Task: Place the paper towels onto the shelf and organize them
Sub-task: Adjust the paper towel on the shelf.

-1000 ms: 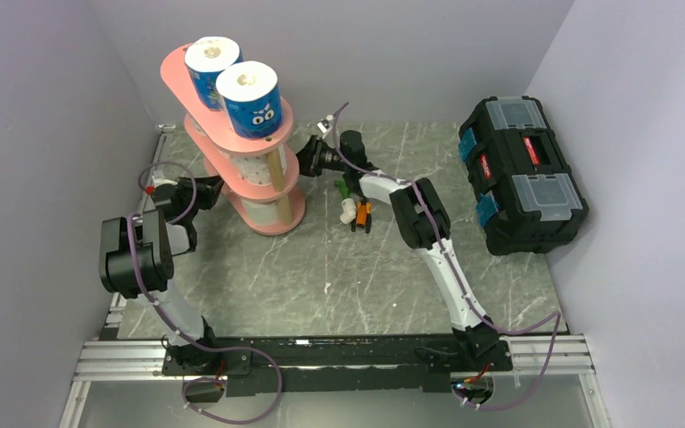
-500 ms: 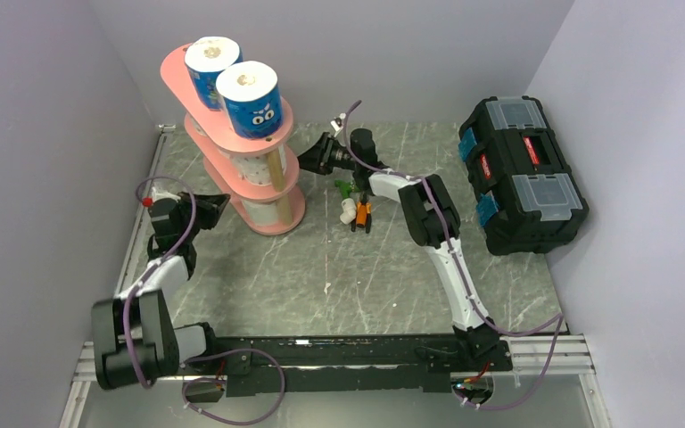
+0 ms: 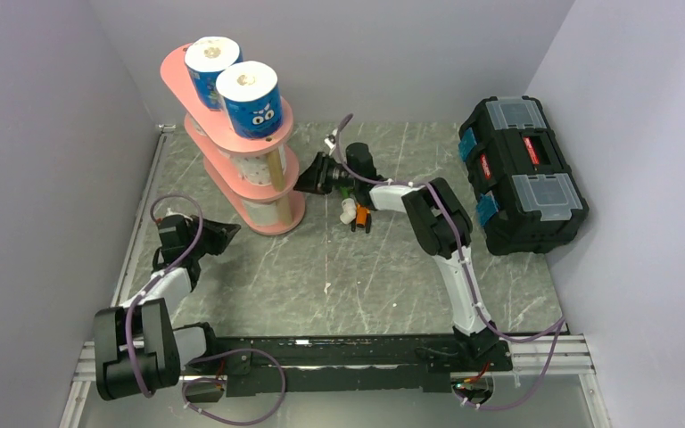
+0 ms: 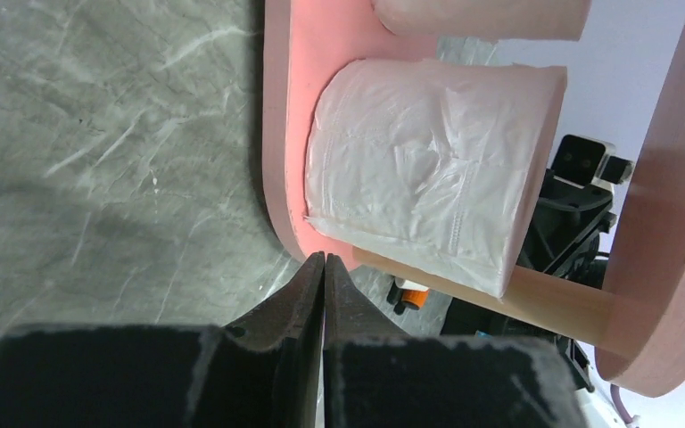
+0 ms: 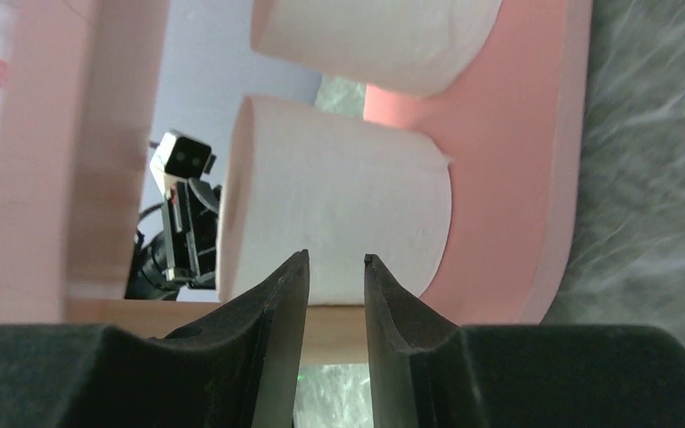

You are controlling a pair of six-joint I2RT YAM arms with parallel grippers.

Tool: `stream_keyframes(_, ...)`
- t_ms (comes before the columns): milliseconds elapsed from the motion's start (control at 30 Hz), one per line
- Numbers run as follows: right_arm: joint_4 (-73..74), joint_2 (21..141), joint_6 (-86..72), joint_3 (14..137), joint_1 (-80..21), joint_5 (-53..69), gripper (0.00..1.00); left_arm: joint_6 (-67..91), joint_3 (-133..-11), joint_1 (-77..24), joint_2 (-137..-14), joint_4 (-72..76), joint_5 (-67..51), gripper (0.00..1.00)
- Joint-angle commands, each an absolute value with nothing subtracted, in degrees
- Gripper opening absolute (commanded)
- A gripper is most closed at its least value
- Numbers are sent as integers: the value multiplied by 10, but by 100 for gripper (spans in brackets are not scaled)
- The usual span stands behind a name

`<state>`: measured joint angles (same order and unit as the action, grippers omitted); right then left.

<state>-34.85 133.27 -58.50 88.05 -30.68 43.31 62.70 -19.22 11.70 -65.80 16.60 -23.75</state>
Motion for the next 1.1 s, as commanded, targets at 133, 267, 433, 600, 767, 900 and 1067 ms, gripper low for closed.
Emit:
stream_keyframes(133, -402, 1315, -585, 855, -326, 434, 31, 644, -198, 94, -687, 254, -253, 9)
stream_keyframes(267, -411, 1322, -593, 856, -326, 439, 31, 652, -207, 80, -715, 280, -250, 9)
stream_keyframes(433, -402, 1329, -588, 864, -325, 443, 31, 662, -222, 52, -763, 310, -239, 9)
stream_keyframes(600, -397, 1341, -591, 880, -325, 449, 31, 674, -230, 44, -791, 331, -233, 9)
stream_keyframes(767, -396, 1351, -594, 890, -322, 452, 31, 676, -245, 39, -811, 339, -230, 9)
stream_keyframes(900, -389, 1357, -594, 904, -321, 453, 31, 682, -255, 34, -834, 353, -232, 10)
stream_keyframes(1067, -379, 1368, -594, 924, -318, 455, 31, 688, -261, 24, -851, 365, -226, 9)
